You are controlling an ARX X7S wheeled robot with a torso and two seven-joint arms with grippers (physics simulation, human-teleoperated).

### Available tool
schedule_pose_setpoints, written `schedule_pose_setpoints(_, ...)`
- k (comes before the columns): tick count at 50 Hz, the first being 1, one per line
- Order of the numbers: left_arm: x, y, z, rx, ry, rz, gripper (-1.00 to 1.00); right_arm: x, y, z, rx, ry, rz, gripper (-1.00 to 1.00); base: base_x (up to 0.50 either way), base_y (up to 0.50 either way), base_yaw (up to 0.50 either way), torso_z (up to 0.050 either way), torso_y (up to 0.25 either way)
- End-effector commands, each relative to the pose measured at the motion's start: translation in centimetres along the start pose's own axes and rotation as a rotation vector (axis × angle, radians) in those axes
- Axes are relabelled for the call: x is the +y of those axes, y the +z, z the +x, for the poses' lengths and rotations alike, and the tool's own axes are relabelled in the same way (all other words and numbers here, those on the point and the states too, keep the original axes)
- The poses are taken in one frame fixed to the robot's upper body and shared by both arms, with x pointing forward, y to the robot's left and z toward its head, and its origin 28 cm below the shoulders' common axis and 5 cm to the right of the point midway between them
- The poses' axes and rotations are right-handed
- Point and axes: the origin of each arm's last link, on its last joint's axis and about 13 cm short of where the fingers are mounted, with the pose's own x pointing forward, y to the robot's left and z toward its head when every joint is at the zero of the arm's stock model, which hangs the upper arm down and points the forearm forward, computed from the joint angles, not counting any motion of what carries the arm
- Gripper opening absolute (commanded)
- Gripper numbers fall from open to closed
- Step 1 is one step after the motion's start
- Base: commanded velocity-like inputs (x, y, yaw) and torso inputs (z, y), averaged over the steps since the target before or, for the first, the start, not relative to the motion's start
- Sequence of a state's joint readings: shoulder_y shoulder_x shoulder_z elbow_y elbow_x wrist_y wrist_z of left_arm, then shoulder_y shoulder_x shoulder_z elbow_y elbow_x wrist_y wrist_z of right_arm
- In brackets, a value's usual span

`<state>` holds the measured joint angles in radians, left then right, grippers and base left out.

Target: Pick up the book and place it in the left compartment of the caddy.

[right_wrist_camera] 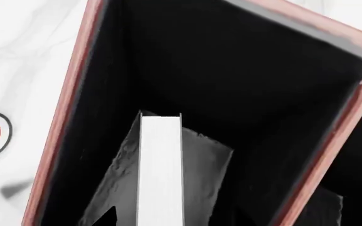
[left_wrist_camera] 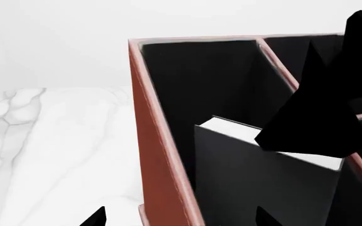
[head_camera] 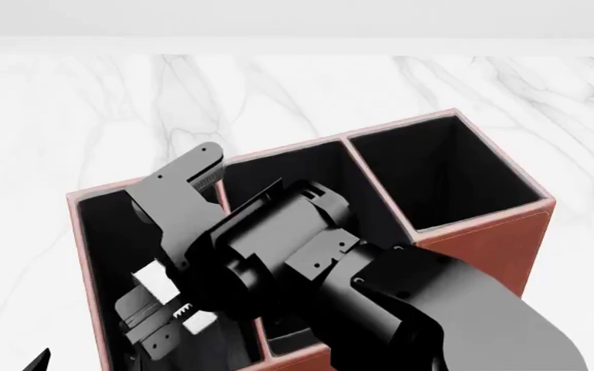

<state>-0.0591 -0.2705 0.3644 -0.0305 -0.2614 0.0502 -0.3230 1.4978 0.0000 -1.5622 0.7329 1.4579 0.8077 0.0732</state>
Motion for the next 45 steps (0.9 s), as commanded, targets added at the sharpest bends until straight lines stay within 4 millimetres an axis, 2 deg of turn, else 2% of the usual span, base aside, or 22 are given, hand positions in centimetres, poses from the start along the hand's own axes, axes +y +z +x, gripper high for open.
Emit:
schedule_pose_setpoints(1,0.0,0.0,0.0,0.001,-0.001,0.0,1.0,-0.1,-0.1,0.1,0.001,0.002,-0.002,1.0,0.0,0.0,0.0,0.0,0.0)
schedule_pose_setpoints(11,0.0,0.0,0.0,0.001,-0.003,0.0,1.0,-0.5,0.6,-0.6,-0.005,-0.003,0.005,1.0,0.0,0.0,0.0,0.0,0.0)
schedule_pose_setpoints(19,0.1,0.2,0.1,0.0,0.004,-0.007,1.0,-2.0,3.8,-4.5,0.005,0.019,0.019,1.0,0.0,0.0,0.0,0.0,0.0)
schedule_pose_setpoints(20,0.2,0.2,0.1,0.0,0.005,-0.008,1.0,-2.7,4.5,-5.6,0.004,0.015,0.042,1.0,0.0,0.0,0.0,0.0,0.0)
schedule_pose_setpoints(29,0.1,0.2,0.1,0.001,0.006,-0.01,1.0,-5.4,6.4,-9.3,-0.037,-0.005,0.121,1.0,0.0,0.0,0.0,0.0,0.0)
schedule_pose_setpoints(39,0.2,0.3,0.1,0.002,0.008,-0.013,1.0,-6.2,4.4,-10.7,-0.06,0.006,0.153,1.0,0.0,0.0,0.0,0.0,0.0)
schedule_pose_setpoints(45,0.3,0.4,0.2,-0.001,0.013,-0.017,1.0,-6.0,1.8,-11.6,-0.169,0.023,0.246,1.0,0.0,0.0,0.0,0.0,0.0)
